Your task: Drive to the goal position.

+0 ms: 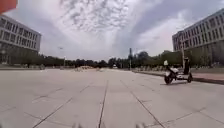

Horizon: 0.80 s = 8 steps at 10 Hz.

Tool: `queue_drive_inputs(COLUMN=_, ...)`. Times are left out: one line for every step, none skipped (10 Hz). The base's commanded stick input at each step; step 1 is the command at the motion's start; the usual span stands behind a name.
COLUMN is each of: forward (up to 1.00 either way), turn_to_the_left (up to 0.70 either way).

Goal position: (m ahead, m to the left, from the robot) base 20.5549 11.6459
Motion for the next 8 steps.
queue_drive_inputs(forward=0.7, turn_to_the_left=0.0)
queue_drive_inputs(forward=0.7, turn_to_the_left=0.0)
queue_drive_inputs(forward=0.7, turn_to_the_left=0.0)
queue_drive_inputs(forward=0.7, turn_to_the_left=0.0)
queue_drive_inputs(forward=0.7, turn_to_the_left=0.0)
queue_drive_inputs(forward=0.7, turn_to_the_left=0.0)
queue_drive_inputs(forward=0.7, turn_to_the_left=0.0)
queue_drive_inputs(forward=0.7, turn_to_the_left=0.0)
